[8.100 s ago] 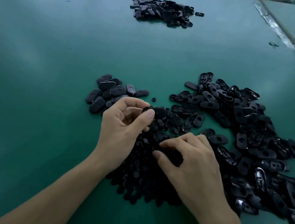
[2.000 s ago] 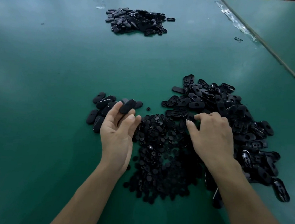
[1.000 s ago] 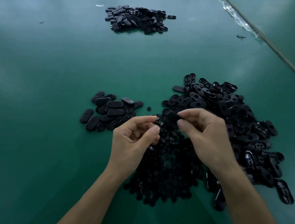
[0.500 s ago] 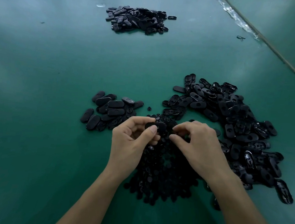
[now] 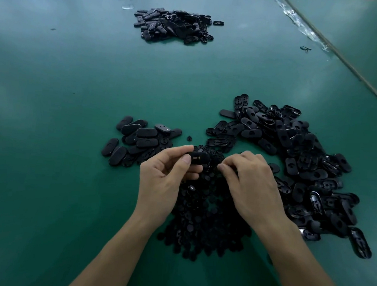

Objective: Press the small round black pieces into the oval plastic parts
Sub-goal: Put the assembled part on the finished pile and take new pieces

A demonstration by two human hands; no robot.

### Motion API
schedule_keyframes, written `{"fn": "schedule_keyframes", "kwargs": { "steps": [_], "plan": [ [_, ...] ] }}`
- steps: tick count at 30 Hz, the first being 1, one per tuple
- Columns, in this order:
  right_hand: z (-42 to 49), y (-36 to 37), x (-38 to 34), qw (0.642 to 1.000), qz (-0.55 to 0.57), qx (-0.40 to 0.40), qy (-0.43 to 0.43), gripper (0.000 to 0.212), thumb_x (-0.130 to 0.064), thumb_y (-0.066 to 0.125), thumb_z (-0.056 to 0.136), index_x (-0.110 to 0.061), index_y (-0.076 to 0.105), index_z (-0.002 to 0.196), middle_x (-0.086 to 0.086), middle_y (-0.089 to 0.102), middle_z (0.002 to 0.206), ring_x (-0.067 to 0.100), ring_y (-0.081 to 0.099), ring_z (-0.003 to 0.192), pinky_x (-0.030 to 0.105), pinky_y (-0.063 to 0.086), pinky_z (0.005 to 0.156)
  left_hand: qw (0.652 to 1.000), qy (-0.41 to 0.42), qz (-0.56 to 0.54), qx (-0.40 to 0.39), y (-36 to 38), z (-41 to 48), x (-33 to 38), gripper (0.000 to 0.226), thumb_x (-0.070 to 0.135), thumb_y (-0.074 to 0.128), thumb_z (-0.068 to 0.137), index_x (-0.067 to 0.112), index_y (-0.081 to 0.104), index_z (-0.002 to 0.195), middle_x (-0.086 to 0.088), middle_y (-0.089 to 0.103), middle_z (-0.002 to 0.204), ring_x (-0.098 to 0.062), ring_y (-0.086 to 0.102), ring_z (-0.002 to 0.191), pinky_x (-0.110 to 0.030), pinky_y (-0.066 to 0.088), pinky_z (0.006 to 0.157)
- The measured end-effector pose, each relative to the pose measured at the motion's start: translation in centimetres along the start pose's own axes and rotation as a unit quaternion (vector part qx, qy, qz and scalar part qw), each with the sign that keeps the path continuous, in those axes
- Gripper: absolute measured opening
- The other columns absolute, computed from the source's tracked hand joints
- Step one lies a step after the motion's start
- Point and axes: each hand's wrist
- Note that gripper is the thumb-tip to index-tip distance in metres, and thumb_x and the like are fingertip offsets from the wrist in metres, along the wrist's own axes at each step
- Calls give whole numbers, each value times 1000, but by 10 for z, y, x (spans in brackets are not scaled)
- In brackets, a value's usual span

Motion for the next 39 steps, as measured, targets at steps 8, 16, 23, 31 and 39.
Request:
{"fn": "schedule_keyframes", "kwargs": {
  "steps": [8,16,23,31,39],
  "plan": [
    [-1,-11,-6,958,282,39,38,9,-25,66,95,-29,63,87,-14,69,81,8,66,75,27,54,69,1000,7,3,12,1,-1,1,19,3,64,95,18,76,99,-7,77,87,-24,76,82,-25,60,73],
    [-3,-6,-11,909,411,-22,70,15,-12,73,90,-25,74,95,-7,75,82,8,71,75,17,53,71,1000,8,6,-3,-1,-2,2,23,4,70,89,18,71,107,-4,75,86,-23,76,79,-24,59,69],
    [1,-8,-19,874,485,-13,41,18,-4,72,89,-21,76,90,-2,77,85,10,73,75,15,54,68,995,32,54,-72,0,-3,4,27,7,74,85,25,76,105,2,77,88,-11,74,79,-19,57,73],
    [-1,-6,-21,865,500,5,45,16,-7,75,87,-22,78,90,-3,77,85,9,71,80,17,54,74,995,47,75,-40,0,-4,5,14,14,73,89,26,73,97,5,73,79,-4,66,71,-17,53,67],
    [-4,-6,-21,864,497,1,78,18,-7,73,89,-23,77,95,-5,76,81,4,69,72,11,51,67,1000,15,1,10,1,-3,8,21,17,76,82,16,67,101,-3,74,81,-15,73,71,-22,58,65]
  ]
}}
Point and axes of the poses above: each hand's wrist, its own z-axis towards the middle knuckle, its own y-axis out of the palm, x = y × z
